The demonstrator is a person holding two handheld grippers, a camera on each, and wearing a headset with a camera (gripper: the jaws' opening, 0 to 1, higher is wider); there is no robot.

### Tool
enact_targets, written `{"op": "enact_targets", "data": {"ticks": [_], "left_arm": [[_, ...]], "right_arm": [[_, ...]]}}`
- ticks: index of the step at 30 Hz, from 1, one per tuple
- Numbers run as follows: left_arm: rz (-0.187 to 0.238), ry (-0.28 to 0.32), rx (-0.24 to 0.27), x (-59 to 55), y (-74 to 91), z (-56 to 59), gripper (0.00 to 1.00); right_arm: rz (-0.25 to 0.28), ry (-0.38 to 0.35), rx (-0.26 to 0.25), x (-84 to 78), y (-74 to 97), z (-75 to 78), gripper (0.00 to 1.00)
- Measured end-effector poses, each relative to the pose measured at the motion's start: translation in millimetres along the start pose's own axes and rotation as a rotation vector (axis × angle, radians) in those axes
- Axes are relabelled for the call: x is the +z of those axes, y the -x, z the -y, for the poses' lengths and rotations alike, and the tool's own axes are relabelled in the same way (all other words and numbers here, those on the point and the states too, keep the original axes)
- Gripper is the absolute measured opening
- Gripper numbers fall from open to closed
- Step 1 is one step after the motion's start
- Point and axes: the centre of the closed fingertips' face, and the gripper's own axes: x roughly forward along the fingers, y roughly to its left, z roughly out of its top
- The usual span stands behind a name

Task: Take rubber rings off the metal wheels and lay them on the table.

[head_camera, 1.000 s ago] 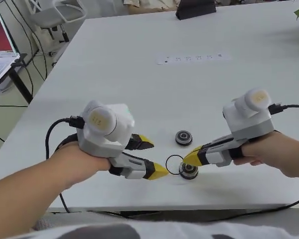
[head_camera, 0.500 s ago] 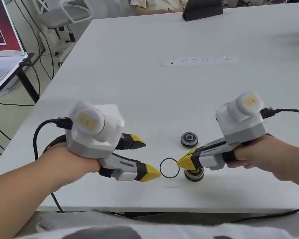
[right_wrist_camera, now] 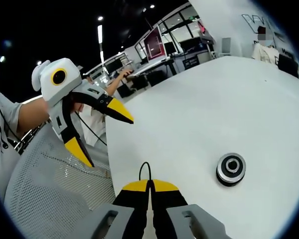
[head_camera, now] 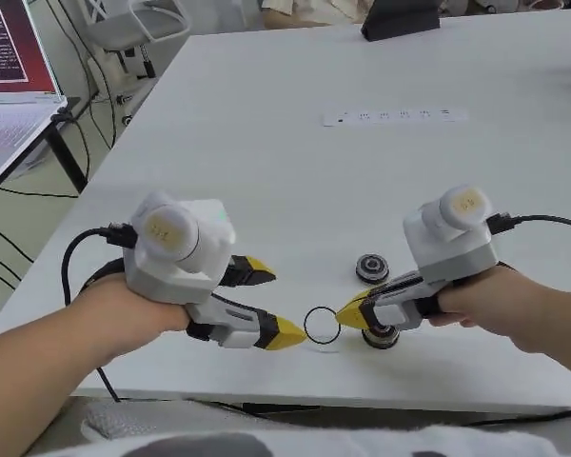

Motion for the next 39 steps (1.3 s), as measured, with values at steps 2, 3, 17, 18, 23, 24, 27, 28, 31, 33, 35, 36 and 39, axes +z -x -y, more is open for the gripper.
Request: {"op": "enact_targets", "data": {"ticks": [2,3,17,18,23,24,27,28,31,33,35,36,39], "left_arm": [[-0.002,0.001,0.001,-1.0,0.6,-0.1,0.48],[-0.003,0.001,0.001,-1.2,0.8,-0.1,0.48],[-0.012,0.004,0.004,-5.5,0.0,0.0,0.49],[-0.013,0.003,0.004,-5.6,-0.1,-0.1,0.49],[-0.014,0.004,0.003,-5.7,-0.7,-0.3,0.49],[-0.014,0.003,0.001,-5.7,-0.8,-0.1,0.49],[-0.015,0.002,0.000,-5.2,-1.3,0.0,0.49],[-0.014,0.003,-0.001,-4.8,-1.6,0.0,0.49],[-0.014,0.002,-0.004,-3.2,-2.9,0.3,0.48],[-0.014,-0.001,-0.007,-1.7,-4.5,0.4,0.48],[-0.013,-0.002,-0.010,0.2,-6.3,0.8,0.48],[-0.012,-0.004,-0.012,1.0,-7.1,1.1,0.48],[-0.014,-0.012,-0.018,4.0,-9.9,1.2,0.48]], "right_arm": [[0.004,0.000,-0.012,0.4,-1.3,1.8,0.00],[0.005,0.001,-0.022,0.5,-2.1,3.1,0.00],[-0.013,0.081,-0.094,-2.9,-5.5,13.1,0.00],[-0.010,0.084,-0.095,-2.4,-5.6,13.2,0.02],[0.001,0.096,-0.104,-0.1,-4.3,15.1,0.07],[0.004,0.094,-0.105,0.3,-3.8,15.4,0.08],[0.018,0.080,-0.107,1.4,-1.8,16.5,0.14],[0.021,0.078,-0.107,1.8,-1.2,16.3,0.14],[0.038,0.074,-0.103,5.4,2.4,14.8,0.16],[0.050,0.072,-0.101,8.0,4.2,15.2,0.18],[0.067,0.069,-0.097,11.2,7.4,14.4,0.19],[0.074,0.069,-0.096,12.5,9.3,14.0,0.19],[0.086,0.070,-0.095,14.2,13.7,13.6,0.20]]}}
